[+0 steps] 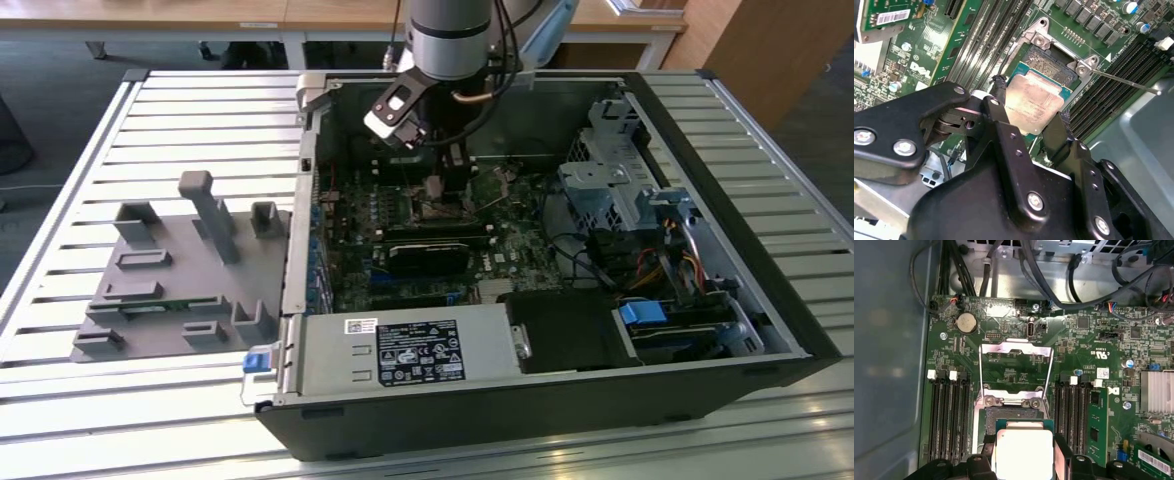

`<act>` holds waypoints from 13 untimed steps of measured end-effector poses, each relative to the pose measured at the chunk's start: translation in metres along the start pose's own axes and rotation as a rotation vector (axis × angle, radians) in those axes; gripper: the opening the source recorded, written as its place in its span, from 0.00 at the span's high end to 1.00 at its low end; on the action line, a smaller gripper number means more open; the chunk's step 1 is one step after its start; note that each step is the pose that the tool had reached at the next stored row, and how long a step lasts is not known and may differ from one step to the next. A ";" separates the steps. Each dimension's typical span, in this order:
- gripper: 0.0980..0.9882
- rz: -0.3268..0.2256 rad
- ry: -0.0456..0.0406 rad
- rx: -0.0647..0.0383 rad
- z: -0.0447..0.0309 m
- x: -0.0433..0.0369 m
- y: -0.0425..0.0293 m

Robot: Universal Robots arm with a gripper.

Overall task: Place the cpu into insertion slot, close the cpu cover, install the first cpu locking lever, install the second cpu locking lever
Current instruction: 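Place the cpu into insertion slot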

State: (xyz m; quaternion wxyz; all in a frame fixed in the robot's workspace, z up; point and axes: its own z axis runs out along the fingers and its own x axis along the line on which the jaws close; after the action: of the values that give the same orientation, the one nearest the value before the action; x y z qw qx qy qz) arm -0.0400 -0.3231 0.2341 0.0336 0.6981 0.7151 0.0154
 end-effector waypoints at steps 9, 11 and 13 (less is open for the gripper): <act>0.50 0.000 -0.0001 0.001 0.0092 0.0047 -0.0020; 0.50 0.001 -0.0001 0.001 0.0111 0.0052 -0.0024; 0.50 0.001 -0.0001 0.002 0.0129 0.0057 -0.0030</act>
State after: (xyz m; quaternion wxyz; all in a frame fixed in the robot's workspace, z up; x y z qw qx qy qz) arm -0.0422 -0.3178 0.2209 0.0331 0.6986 0.7146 0.0148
